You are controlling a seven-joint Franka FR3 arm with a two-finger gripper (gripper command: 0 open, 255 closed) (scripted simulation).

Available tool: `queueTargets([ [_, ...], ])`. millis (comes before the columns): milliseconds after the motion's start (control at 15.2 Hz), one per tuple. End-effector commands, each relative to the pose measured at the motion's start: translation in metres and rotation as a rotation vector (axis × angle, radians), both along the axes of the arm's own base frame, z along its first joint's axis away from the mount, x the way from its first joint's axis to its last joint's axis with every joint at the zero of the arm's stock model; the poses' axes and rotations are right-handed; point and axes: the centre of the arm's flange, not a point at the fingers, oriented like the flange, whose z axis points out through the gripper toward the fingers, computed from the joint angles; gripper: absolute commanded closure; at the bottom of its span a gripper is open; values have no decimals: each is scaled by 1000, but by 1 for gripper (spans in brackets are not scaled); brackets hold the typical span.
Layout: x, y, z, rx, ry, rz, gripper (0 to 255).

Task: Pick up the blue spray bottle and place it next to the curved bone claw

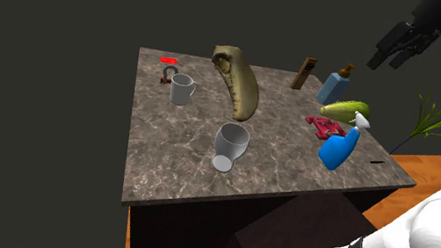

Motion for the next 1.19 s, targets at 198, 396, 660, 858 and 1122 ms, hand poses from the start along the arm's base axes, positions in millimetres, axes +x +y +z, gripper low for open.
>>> queueTargets([
  [198,3,-31,-26,12,21,-19,0],
  [396,5,-61,-53,24,41,-38,0],
  [660,5,-101,-89,40,69,-64,0],
  [858,4,-130,-117,52,89,-83,0],
  [1122,1,-169,-154,68,117,-109,0],
])
